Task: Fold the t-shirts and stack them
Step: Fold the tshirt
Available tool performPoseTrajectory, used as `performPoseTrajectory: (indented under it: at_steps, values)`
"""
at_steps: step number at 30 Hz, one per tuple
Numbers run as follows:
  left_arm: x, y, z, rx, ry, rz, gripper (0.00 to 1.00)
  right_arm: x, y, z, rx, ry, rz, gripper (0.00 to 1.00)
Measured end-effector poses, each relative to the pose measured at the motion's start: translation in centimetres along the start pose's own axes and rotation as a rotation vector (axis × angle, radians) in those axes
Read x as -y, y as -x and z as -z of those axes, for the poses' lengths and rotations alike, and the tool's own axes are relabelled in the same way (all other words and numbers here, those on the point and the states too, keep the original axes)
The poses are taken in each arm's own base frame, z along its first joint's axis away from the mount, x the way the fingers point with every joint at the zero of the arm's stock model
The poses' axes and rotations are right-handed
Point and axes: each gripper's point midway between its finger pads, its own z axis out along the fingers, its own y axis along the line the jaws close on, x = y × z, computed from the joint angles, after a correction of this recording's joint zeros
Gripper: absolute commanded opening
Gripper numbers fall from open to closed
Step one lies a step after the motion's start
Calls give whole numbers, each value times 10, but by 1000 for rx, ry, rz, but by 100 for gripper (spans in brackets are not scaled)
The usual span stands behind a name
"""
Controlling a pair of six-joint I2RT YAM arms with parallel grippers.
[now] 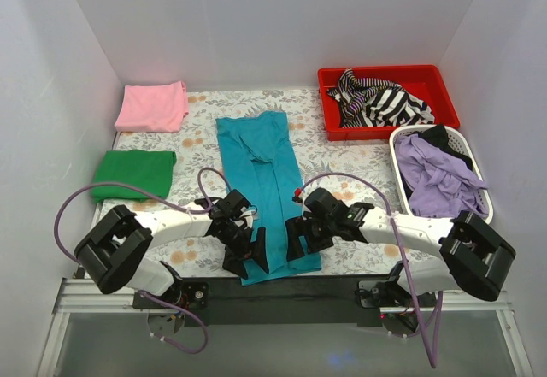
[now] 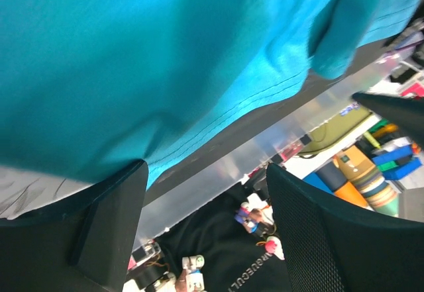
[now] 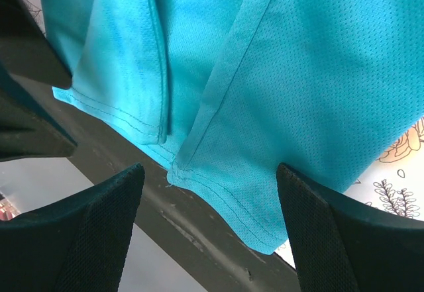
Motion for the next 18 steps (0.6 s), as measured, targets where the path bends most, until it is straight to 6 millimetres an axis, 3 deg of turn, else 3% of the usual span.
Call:
performPoseTrajectory:
  at_steps: [8, 13, 15, 18]
  values:
    - [-26, -19, 5, -28, 87, -8, 71, -1, 1, -1, -14, -10, -17, 87]
    - [-35, -20, 10, -8, 139, -19, 71, -1, 1, -2, -21, -15, -22, 87]
    - [-30, -15, 16, 25, 140, -37, 72, -1, 2, -2, -22, -16, -22, 87]
    - [-1, 3, 29, 112, 89, -93, 72, -1, 2, -2, -24, -17, -23, 87]
